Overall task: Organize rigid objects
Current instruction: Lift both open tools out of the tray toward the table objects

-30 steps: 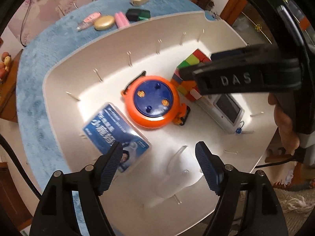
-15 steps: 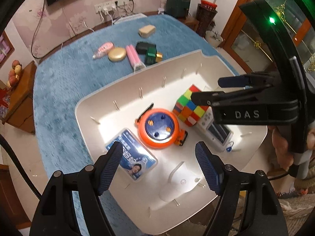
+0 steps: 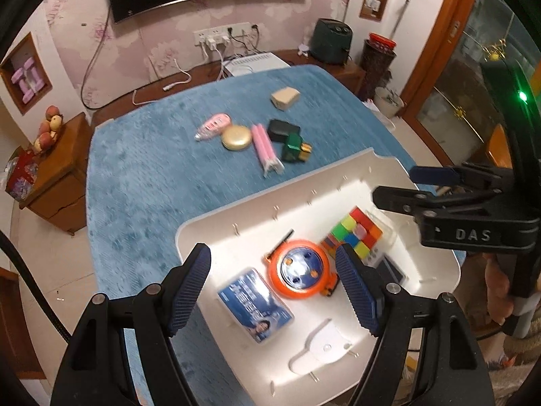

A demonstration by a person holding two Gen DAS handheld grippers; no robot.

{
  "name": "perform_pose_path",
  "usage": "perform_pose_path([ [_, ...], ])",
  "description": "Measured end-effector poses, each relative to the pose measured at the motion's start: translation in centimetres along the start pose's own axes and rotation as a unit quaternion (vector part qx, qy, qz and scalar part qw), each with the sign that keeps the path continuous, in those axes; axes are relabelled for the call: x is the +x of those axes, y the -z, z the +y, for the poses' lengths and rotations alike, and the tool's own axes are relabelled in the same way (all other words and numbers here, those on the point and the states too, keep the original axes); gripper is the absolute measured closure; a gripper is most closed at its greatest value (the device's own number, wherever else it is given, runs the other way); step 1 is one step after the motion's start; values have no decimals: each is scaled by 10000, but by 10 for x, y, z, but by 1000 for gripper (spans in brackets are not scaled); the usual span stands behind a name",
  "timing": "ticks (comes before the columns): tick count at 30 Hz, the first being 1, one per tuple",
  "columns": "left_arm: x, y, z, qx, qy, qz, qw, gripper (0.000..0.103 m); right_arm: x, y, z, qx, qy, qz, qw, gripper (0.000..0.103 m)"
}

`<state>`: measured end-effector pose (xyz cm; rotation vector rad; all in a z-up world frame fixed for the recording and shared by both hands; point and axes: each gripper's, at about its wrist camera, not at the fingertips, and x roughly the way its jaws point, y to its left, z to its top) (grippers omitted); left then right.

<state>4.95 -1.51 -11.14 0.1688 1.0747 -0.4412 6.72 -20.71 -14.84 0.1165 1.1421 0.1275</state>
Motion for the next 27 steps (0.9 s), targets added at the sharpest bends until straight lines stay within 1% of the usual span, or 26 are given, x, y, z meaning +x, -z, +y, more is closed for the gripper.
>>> perform_pose_path([
  [10,2,-38,13,-239,-277,-264,9990,24,-6,-28,-21,15,74,-218,9997,31],
  [15,16,-59,21,-285,-472,-317,9980,24,9,-45,-38,63,117,-131,9998,31],
  [22,50,-81,38,-357,-594,-79,9976,24,38,-70,-59,45,164,63,9998,31],
  [25,69,-91,45,-278,-670,103,9973,24,50,-81,-65,43,113,149,9998,31],
  [27,84,-100,50,-219,-796,227,9963,24,60,-91,-69,25,108,222,9997,31],
])
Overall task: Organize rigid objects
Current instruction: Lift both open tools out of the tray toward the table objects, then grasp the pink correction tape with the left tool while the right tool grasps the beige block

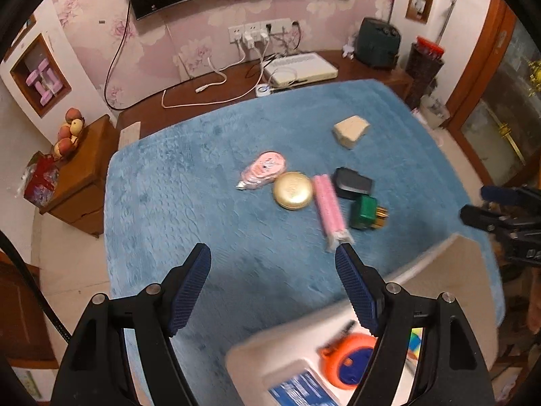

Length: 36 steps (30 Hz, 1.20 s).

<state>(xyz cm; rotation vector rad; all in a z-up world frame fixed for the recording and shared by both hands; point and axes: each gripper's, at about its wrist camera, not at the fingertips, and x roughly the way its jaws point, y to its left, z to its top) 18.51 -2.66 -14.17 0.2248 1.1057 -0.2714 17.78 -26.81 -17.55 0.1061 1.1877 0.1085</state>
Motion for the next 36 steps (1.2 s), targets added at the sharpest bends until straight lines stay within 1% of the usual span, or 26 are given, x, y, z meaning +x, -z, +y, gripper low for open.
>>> perform_pose_path([
  [3,18,-14,4,21,-93,146,9998,24,13,-16,-5,1,-88,131,9999,31],
  [7,43,-35,5,263,-103,262,9993,24,31,-43,-15,135,-235,255,9993,31],
  [9,60,-44,6,374,-133,389,9985,24,41,-57,-18,217,-325,303,9988,31],
  [13,94,-61,9,500,-130,681,9963,24,66,-82,-22,388,-418,419,9975,31],
  [18,123,-80,11,553,-76,839,9949,24,101,-111,-27,721,-538,553,9944,31],
  [21,136,-87,10,601,-54,926,9939,24,119,-126,-24,537,-450,569,9959,31],
  [23,144,-90,8,695,-43,980,9928,24,131,-134,-22,245,-390,622,9970,31],
  [28,161,-94,4,946,20,1141,9890,24,158,-142,-21,-322,-375,802,9955,31],
  [30,166,-94,3,1034,18,1179,9876,24,164,-140,-18,-526,-360,814,9946,31],
  [32,168,-97,3,1045,74,1168,9876,24,169,-140,-17,-645,-288,799,9943,31],
  [36,174,-102,6,994,232,1230,9871,24,178,-139,-16,-671,-349,852,9935,29],
])
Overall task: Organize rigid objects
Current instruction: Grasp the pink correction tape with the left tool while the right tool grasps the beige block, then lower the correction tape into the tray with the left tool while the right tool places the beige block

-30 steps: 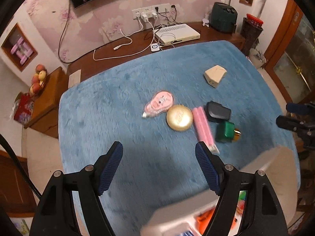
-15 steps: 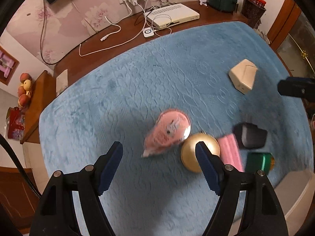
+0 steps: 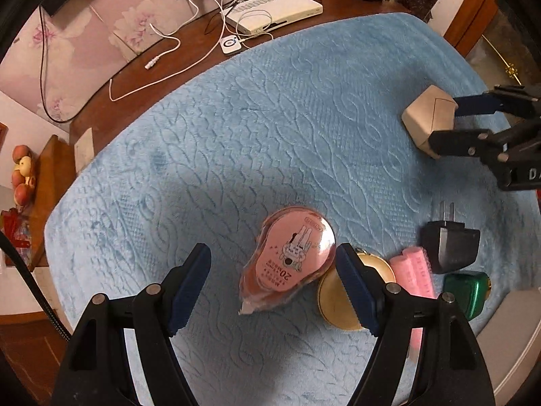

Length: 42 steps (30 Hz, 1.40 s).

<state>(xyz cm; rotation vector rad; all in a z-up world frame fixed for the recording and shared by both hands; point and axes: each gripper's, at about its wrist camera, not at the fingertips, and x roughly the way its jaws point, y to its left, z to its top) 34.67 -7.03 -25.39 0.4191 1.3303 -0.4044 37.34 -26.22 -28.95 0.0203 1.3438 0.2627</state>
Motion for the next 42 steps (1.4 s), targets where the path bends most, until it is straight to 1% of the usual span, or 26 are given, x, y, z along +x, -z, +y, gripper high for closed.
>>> perform_pose_path([
  [6,9,-9,-1,37,12,113,9999,24,7,0,12,-388,398,-62,9984,29],
  [8,17,-10,-3,24,-49,264,9996,24,8,1,16,-507,514,-80,9974,29],
  [10,18,-10,-4,26,-73,200,9998,22,9,3,19,-643,621,-114,9959,30],
  [12,18,-9,-5,25,-87,183,9998,23,7,5,21,-704,671,-178,9951,37],
  [13,18,-9,-5,25,-85,175,9998,23,6,6,21,-692,664,-184,9952,39],
  [14,17,-8,-5,35,-29,155,9999,29,6,6,20,-653,648,-185,9956,39],
  [15,17,-8,-7,38,39,151,9999,40,5,6,19,-620,643,-203,9958,39],
  [16,14,-7,-9,43,158,139,9998,46,5,7,18,-574,628,-215,9961,39],
  [17,12,-5,-12,56,107,131,9998,47,4,7,17,-528,606,-216,9965,39],
  [20,10,-3,-21,112,-127,39,9998,48,-2,10,17,-439,581,-263,9970,39],
  [25,2,2,-22,-41,-347,-13,9994,48,-21,19,22,-299,517,-395,9974,40],
  [29,-16,13,-19,-99,-426,-98,9990,48,-44,31,27,-236,507,-561,9969,40],
  [34,-51,29,-15,-205,-434,-221,9986,48,-85,52,34,-41,395,-821,9958,40],
  [38,-90,44,-20,-204,-340,-455,9982,48,-124,77,45,79,262,-1108,9935,39],
  [42,-127,64,-32,-150,-224,-673,9974,48,-156,109,62,113,228,-1268,9916,40],
])
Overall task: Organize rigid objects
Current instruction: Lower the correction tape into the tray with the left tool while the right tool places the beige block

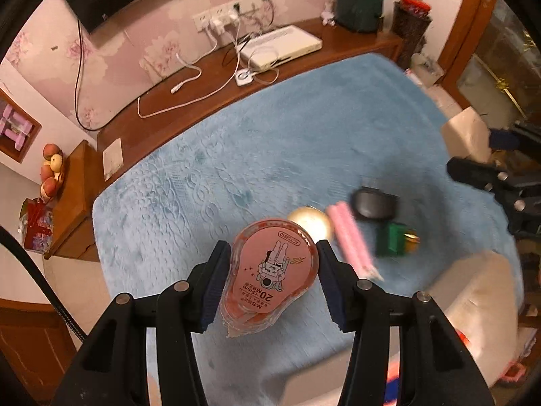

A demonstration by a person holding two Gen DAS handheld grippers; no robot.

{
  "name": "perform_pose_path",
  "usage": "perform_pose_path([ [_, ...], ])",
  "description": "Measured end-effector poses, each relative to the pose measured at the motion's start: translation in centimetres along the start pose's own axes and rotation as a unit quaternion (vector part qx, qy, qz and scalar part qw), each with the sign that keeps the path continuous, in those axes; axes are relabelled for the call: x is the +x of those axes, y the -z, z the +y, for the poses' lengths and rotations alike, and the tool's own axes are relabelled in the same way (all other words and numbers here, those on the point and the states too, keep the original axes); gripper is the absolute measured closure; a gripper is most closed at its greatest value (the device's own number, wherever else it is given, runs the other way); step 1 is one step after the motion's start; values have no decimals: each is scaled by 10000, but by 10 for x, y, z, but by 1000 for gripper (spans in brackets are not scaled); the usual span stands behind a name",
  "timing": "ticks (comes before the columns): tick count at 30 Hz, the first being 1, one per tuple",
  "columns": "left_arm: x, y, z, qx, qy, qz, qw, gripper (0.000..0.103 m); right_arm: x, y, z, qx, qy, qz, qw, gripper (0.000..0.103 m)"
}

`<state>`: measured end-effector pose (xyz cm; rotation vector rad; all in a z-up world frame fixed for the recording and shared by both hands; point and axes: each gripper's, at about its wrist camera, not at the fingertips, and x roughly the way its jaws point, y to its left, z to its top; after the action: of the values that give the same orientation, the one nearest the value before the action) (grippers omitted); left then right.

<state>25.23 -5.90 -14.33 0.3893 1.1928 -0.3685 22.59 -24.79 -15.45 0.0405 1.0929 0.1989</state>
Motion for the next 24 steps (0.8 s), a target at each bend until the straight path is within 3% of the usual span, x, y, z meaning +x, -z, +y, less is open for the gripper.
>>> perform_pose_path([
  [10,-79,67,-33,-107,401,-364,9985,48,-77,79,45,89,-93,-193,9997,39],
  [16,-83,111,-49,-125,388,-298,9987,48,-79,129,63,280,0,118,9995,39],
  [24,-54,166,-63,-327,402,4,9987,48,-55,182,74,642,128,620,9959,39],
])
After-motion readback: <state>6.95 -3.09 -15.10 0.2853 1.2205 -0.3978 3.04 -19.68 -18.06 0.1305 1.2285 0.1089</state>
